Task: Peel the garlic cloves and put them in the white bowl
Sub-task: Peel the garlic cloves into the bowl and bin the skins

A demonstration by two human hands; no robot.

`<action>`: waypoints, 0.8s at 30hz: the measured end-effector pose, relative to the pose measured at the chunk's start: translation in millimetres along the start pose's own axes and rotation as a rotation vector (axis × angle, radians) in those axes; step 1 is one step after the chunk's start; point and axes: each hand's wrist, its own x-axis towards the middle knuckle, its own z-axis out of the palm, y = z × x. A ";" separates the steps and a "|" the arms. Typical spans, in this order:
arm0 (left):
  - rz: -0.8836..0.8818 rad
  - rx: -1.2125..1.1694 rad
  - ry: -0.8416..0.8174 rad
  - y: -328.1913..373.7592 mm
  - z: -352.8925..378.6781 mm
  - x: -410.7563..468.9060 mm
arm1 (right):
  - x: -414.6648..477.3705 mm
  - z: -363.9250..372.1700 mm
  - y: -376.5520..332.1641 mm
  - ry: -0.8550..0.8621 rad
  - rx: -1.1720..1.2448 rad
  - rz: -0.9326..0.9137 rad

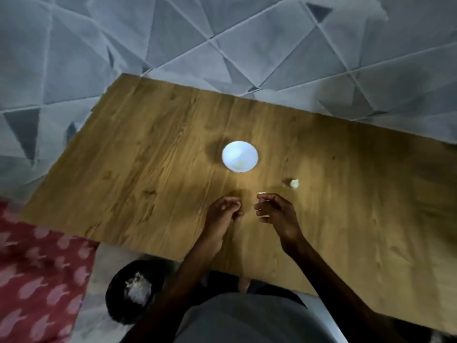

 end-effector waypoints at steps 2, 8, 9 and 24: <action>0.115 0.218 0.018 -0.6 19.4 20.3 | 10.9 -13.3 0.7 0.040 0.000 0.005; 0.400 0.787 -0.034 -0.8 54.8 71.2 | 35.8 -33.4 5.3 0.093 -0.075 -0.019; 0.409 0.842 -0.053 -1.4 59.0 76.7 | 39.6 -36.1 7.6 0.099 -0.079 -0.019; 0.670 1.024 0.056 63.6 40.3 135.3 | 76.8 -43.0 20.4 0.138 -0.138 -0.088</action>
